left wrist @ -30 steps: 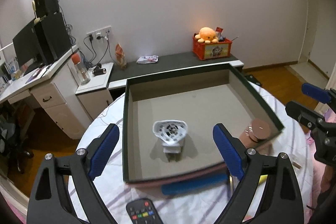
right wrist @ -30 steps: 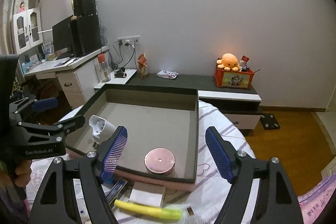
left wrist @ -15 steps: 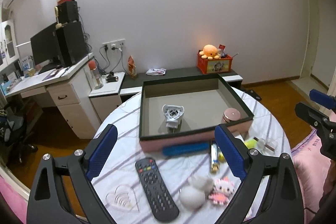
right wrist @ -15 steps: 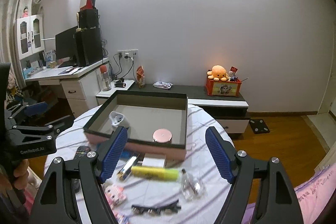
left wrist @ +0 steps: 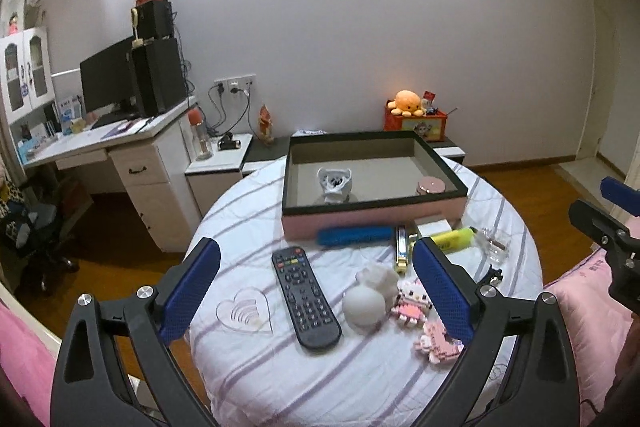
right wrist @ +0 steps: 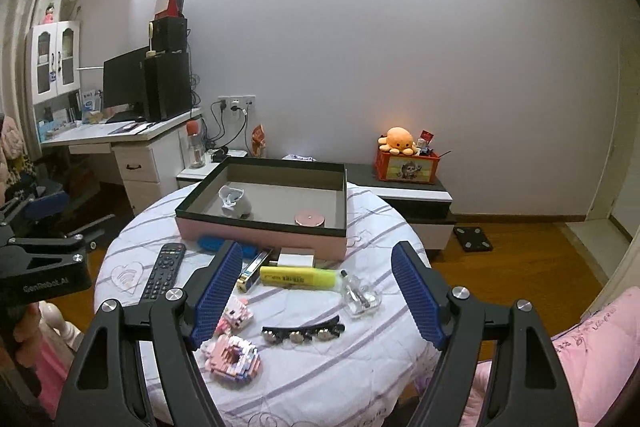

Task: Organize rigid objects
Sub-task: 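Withdraw both open tools from the box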

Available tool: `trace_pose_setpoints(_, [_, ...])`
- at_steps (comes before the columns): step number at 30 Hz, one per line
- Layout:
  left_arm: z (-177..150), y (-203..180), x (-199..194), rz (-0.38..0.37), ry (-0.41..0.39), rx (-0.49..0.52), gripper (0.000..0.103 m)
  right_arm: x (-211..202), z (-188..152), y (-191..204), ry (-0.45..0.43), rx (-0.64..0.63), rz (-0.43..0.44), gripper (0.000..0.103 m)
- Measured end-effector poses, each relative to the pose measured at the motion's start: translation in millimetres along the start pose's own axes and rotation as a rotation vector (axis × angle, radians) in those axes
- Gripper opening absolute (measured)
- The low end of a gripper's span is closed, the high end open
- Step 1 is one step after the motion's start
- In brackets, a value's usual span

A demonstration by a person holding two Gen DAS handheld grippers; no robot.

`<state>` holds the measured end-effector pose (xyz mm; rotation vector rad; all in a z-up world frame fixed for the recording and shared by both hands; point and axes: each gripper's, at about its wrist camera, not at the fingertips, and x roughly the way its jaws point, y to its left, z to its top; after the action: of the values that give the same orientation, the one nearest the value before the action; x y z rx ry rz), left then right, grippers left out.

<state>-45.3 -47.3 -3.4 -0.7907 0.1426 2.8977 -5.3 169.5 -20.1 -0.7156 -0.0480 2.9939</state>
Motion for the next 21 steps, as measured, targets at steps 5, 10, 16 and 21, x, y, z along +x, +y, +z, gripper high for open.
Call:
trace_pose_setpoints(5, [-12, -1, 0, -0.020, 0.029, -0.012, 0.098, -7, -4, 1, -0.006, 0.000, -0.009, 0.079])
trace_pose_setpoints(10, [-12, 3, -1, 0.010, 0.022, -0.025, 0.098, -8, -5, 0, -0.005, -0.003, -0.008, 0.079])
trace_pose_setpoints(16, [-11, 6, 8, 0.022, 0.043, -0.032, 0.098, 6, -6, -4, 0.037, 0.012, -0.015, 0.079])
trace_pose_setpoints(21, [-10, 11, 32, 0.028, 0.106, -0.059, 0.099, 29, -9, -19, 0.100, 0.037, -0.018, 0.080])
